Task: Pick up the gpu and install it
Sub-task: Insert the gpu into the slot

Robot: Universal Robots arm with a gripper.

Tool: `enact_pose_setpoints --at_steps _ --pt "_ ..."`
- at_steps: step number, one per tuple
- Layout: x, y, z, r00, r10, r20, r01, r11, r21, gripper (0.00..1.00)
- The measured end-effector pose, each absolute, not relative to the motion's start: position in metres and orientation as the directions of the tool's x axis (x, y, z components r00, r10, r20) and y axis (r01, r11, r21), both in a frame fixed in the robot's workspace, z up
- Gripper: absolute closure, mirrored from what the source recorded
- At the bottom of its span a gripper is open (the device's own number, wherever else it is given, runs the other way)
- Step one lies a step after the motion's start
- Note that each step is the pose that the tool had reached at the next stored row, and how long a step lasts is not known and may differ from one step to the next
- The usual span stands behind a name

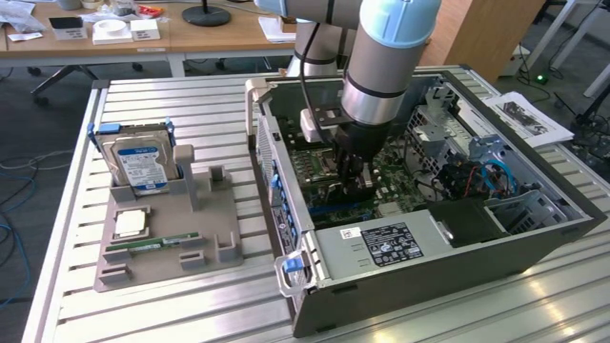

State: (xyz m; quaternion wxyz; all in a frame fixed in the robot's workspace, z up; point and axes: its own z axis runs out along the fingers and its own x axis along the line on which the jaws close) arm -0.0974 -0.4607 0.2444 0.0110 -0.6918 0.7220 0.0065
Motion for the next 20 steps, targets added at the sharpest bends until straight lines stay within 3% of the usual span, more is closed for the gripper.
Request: enact_pose_setpoints --at_steps 20 --pt "-0.0998 -0.4606 0.2445 -0.046 -0.999 -0.025 -0.999 0.046 -0.007 0.73"
